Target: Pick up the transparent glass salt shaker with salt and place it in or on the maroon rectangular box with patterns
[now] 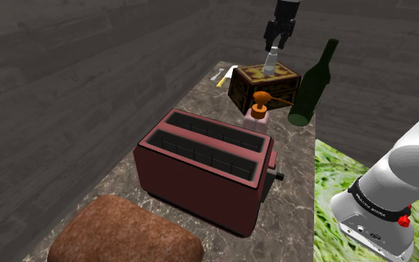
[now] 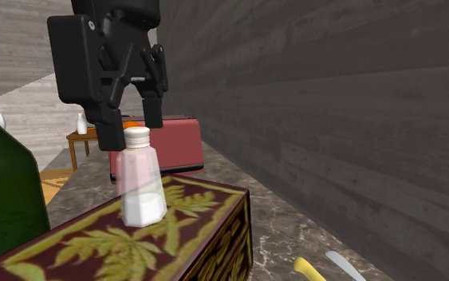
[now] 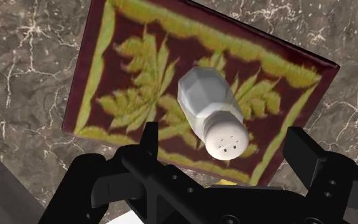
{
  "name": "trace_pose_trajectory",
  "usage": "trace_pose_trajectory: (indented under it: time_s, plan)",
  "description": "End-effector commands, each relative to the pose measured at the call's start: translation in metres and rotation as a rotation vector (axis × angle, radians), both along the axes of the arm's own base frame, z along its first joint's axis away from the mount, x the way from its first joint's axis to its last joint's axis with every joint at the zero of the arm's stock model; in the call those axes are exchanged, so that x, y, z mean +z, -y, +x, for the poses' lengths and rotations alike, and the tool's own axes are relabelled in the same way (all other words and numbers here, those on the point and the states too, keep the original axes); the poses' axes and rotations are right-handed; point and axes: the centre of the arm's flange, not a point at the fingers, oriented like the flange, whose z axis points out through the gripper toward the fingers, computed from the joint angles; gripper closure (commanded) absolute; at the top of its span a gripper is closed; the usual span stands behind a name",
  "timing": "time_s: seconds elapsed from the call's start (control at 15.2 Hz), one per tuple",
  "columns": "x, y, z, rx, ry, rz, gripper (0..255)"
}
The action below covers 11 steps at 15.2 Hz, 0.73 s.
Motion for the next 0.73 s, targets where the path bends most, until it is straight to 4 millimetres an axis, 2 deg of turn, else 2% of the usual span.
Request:
trace_pose_trajectory:
  time_s: [0.0, 0.07, 0.33, 0.66]
  plan:
    - [0.000, 0.000, 0.000, 0.000, 0.000, 0.000, 0]
    - [0.000, 0.000, 0.000, 0.000, 0.000, 0.000, 0]
    - [0.050, 0.004, -0.001, 0.000, 0.000, 0.000, 0]
    - [0.050, 0.004, -0.001, 0.000, 0.000, 0.000, 0]
